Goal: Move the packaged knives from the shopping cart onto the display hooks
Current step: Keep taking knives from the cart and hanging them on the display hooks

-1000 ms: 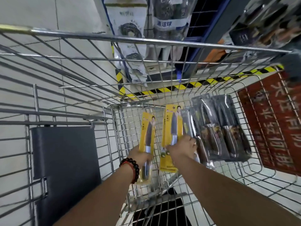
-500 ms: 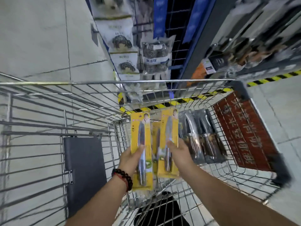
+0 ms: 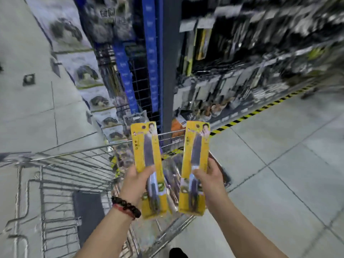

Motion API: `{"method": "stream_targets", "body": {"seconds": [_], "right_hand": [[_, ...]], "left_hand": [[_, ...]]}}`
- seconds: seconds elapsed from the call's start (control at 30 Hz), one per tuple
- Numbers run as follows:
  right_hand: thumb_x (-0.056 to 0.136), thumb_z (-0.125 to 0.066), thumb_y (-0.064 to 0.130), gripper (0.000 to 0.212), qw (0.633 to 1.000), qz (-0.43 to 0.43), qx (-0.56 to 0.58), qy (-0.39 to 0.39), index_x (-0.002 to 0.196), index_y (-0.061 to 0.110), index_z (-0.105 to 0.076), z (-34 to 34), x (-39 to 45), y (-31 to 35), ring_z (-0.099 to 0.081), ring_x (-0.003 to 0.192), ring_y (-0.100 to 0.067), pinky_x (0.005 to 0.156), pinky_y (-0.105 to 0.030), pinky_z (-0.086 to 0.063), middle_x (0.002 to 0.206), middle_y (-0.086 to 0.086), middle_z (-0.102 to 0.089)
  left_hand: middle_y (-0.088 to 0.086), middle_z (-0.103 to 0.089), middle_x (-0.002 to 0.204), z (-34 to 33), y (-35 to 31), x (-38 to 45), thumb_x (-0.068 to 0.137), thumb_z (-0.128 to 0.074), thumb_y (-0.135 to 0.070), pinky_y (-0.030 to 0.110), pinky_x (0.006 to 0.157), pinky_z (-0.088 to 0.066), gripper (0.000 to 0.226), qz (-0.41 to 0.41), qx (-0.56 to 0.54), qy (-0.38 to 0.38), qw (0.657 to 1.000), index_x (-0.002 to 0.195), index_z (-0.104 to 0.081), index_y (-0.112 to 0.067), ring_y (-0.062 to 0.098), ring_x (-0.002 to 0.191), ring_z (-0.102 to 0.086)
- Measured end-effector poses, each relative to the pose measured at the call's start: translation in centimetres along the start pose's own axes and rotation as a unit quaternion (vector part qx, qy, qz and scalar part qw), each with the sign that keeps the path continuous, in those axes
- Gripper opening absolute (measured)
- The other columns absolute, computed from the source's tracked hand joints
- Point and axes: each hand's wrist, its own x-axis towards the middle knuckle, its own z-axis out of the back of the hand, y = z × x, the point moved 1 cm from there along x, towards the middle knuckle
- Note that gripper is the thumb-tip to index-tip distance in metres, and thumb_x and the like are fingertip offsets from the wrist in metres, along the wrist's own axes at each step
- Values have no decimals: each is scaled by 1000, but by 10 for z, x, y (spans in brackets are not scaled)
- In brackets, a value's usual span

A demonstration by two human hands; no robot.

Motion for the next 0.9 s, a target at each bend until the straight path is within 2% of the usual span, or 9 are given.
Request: {"method": "stream_targets", "body": {"seconds": [0.1,0.23,0.33,0.43,0.5,0.57,0.67,0.73,0.9], "right_hand": [[87,-65,23,4,998,10,38,-54,89,25,-63,35,-40,10,-55,66,-26,60,-42,-46,75,-11,-60],[90,-63,36,11,994,20,46,-96,92,25,-62,76,-87,21,-66,86,-36,64,-37,-49,94,-16,-68],[92,-60,37,12,990,52,56,-117,94,25,-63,106,-111,31,-67,87,-32,65,-39,-50,97,-16,-68],[94,-59,32,10,986,74,73,-131,93,24,-65,139,-126,46,-70,82,-29,67,-40,-54,93,-12,-71],[93,-60,31,11,984,89,82,-134,93,22,-66,162,-128,56,-69,86,-35,75,-49,-56,96,-17,-69],[93,-61,31,10,983,102,85,-130,93,23,-67,186,-125,68,-68,91,-36,78,-53,-56,95,-14,-71],[93,-60,30,10,983,117,79,-117,93,21,-66,228,-116,81,-70,81,-23,63,-37,-55,88,-8,-72],[93,-61,28,9,984,132,77,-97,91,20,-65,260,-109,92,-68,75,-19,61,-34,-54,83,-7,-72],[92,-62,32,11,985,146,67,-62,94,21,-66,346,-78,109,-70,88,-31,73,-47,-56,93,-12,-73]], "left_hand": [[-4,-70,95,-24,-18,-42,90,-64,-30,26,70,-47,15,-21,-15,65,998,101,-63,-20,8,85,-64],[2,-74,99,-52,-36,-93,79,-67,-50,42,84,-54,36,-57,-10,148,987,102,-67,-23,21,92,-69],[3,-74,96,-79,-48,-120,79,-66,-47,41,77,-56,32,-81,2,179,981,102,-65,-25,20,86,-70],[-1,-75,91,-110,-62,-142,89,-61,-34,31,68,-54,17,-106,17,194,975,103,-65,-24,12,77,-71],[-2,-75,86,-134,-73,-154,91,-59,-30,28,65,-54,15,-119,26,205,971,101,-65,-21,12,74,-72],[0,-75,85,-161,-85,-162,92,-59,-26,35,70,-57,13,-137,28,201,970,100,-66,-19,17,78,-72],[6,-75,93,-206,-94,-173,91,-61,-25,45,83,-56,12,-154,20,188,970,99,-67,-18,29,91,-70],[8,-74,96,-239,-96,-182,91,-62,-26,49,85,-55,10,-158,6,177,971,97,-67,-19,31,93,-69],[6,-75,97,-323,-101,-197,82,-67,-37,52,87,-54,22,-165,-22,155,974,98,-68,-21,30,93,-70]]}}
